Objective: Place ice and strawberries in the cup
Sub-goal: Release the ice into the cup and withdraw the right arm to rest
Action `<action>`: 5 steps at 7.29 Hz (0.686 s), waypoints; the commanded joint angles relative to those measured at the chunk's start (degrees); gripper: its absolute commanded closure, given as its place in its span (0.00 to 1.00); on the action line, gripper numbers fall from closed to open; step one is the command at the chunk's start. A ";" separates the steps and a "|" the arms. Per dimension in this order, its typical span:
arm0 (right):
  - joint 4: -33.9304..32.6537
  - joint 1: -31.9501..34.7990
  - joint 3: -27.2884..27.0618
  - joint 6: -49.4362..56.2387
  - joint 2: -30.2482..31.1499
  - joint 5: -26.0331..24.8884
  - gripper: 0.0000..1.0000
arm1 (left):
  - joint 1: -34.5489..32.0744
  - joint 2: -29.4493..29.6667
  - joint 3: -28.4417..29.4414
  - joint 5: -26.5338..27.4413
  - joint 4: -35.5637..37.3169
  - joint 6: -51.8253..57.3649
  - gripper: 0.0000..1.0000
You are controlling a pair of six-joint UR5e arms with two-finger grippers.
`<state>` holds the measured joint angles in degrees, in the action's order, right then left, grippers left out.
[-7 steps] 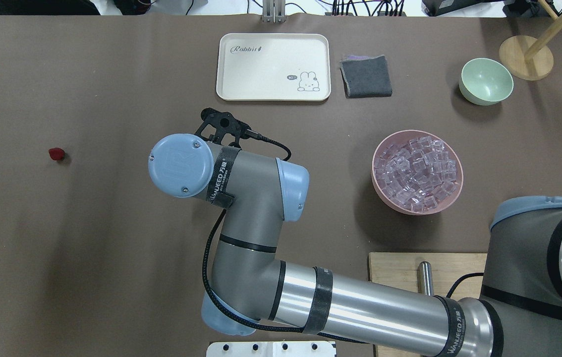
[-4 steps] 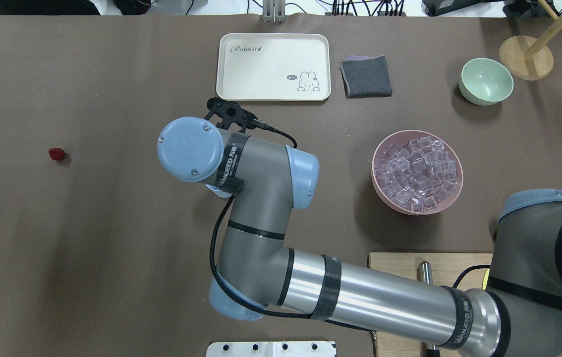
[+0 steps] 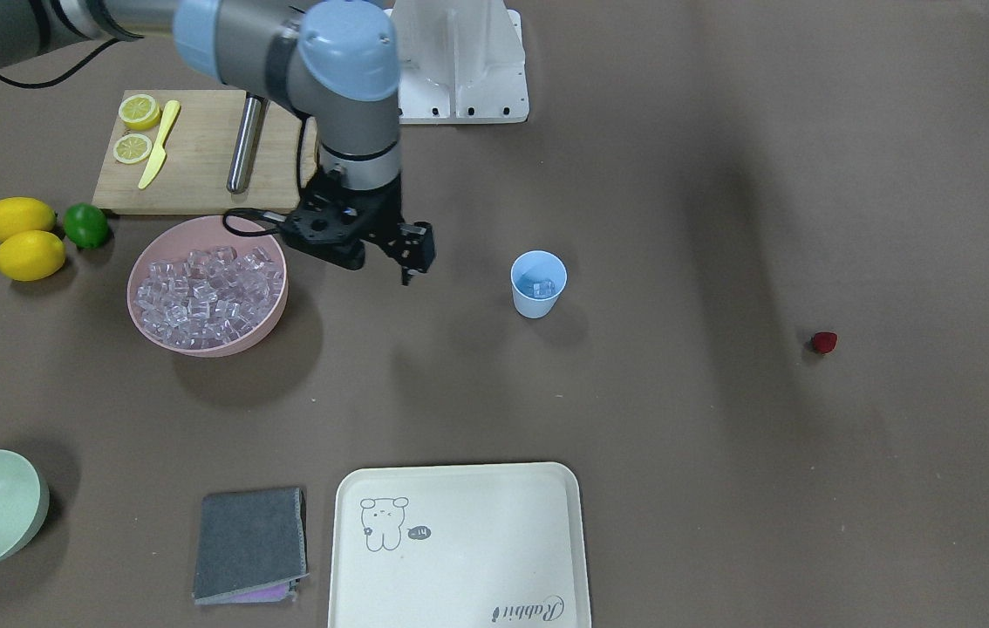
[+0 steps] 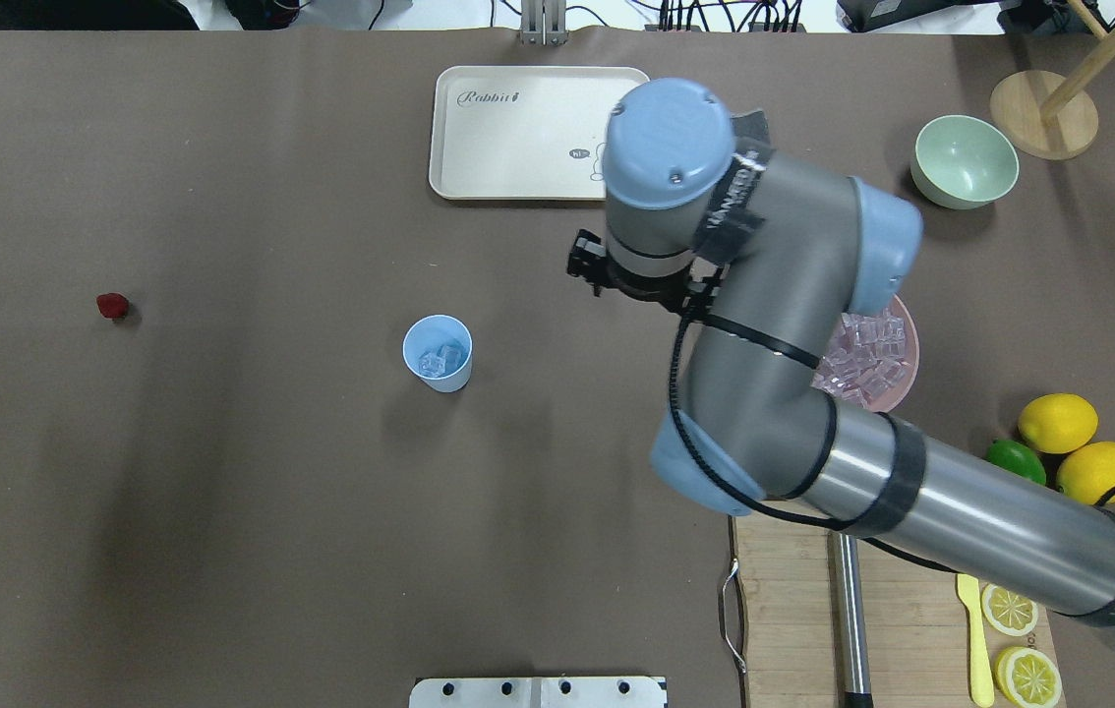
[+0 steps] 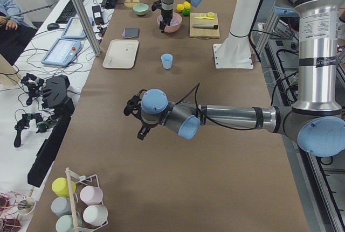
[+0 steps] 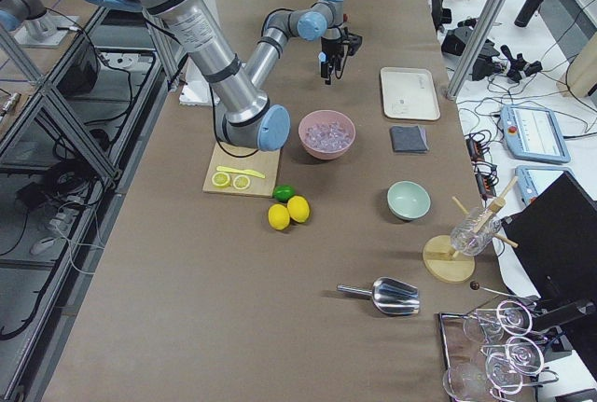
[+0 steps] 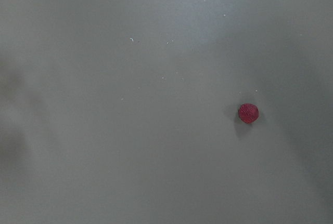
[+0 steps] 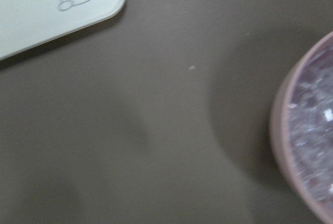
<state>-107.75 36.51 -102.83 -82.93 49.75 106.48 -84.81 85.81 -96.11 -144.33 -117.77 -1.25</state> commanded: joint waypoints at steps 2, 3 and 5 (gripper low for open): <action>-5.02 9.59 -12.73 23.27 13.86 1.97 0.00 | 4.98 6.89 0.57 0.10 0.08 -7.78 0.01; -5.02 13.89 -12.75 29.35 15.54 5.11 0.00 | 6.57 7.79 0.32 2.02 -0.09 -12.68 0.01; 5.09 24.26 -12.57 43.75 25.94 14.06 0.00 | 11.31 9.20 -0.04 5.99 -0.71 -16.05 0.00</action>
<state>-109.46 54.57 -115.42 -48.10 68.65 115.21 -76.29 94.10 -96.11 -139.98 -118.23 -14.81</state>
